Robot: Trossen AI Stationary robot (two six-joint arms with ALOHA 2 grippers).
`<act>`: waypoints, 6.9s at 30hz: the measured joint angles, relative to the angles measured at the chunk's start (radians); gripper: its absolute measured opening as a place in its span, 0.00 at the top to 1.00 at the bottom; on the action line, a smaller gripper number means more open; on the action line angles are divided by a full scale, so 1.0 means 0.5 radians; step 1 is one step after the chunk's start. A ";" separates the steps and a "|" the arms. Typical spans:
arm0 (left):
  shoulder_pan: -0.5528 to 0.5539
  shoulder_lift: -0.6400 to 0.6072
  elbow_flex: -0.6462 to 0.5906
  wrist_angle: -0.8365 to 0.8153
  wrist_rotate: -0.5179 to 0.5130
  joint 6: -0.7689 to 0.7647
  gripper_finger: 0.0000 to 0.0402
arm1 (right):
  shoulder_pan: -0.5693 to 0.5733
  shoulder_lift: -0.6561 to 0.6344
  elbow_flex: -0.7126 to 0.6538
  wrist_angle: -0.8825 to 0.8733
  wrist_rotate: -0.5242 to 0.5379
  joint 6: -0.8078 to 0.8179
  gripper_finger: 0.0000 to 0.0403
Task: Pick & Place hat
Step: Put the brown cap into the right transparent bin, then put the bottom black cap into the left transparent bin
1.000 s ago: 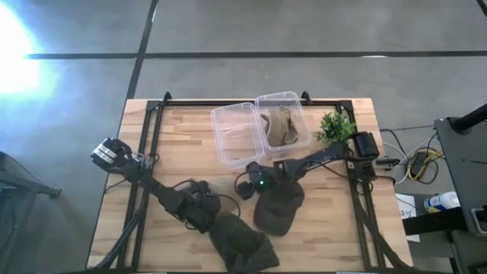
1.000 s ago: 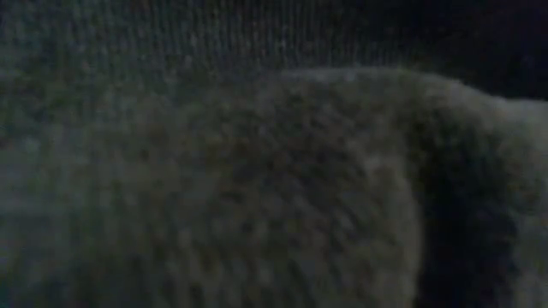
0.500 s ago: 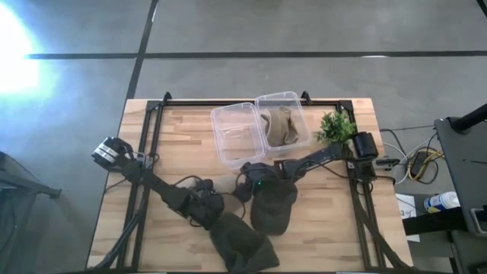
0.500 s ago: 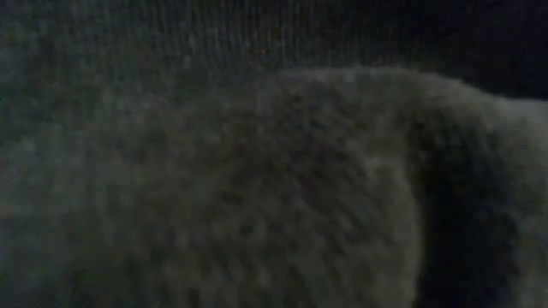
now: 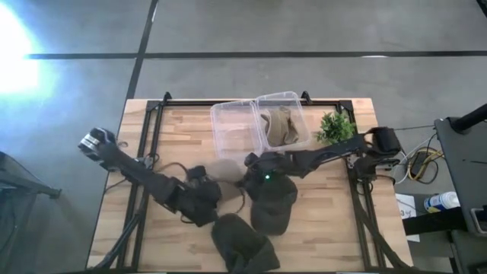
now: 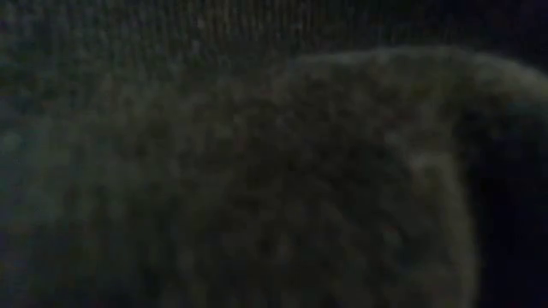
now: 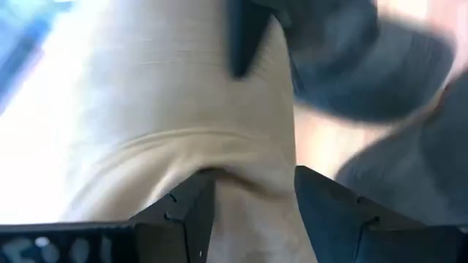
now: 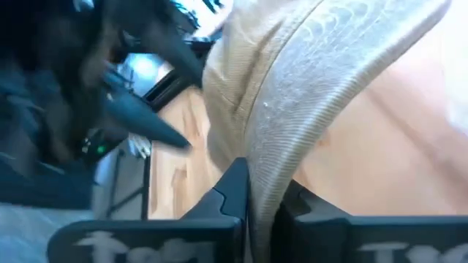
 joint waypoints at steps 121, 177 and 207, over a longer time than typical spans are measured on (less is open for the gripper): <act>1.281 1.210 1.062 2.081 -0.588 0.302 0.98 | 0.311 -1.118 1.523 -3.611 2.038 -0.094 0.52; 0.860 0.627 1.311 0.483 0.677 0.703 0.58 | 0.310 -1.235 0.821 -3.357 1.081 0.224 0.52; 0.054 0.176 -0.713 1.655 1.096 0.472 0.58 | 0.471 -0.126 0.261 -1.338 -0.602 0.829 0.52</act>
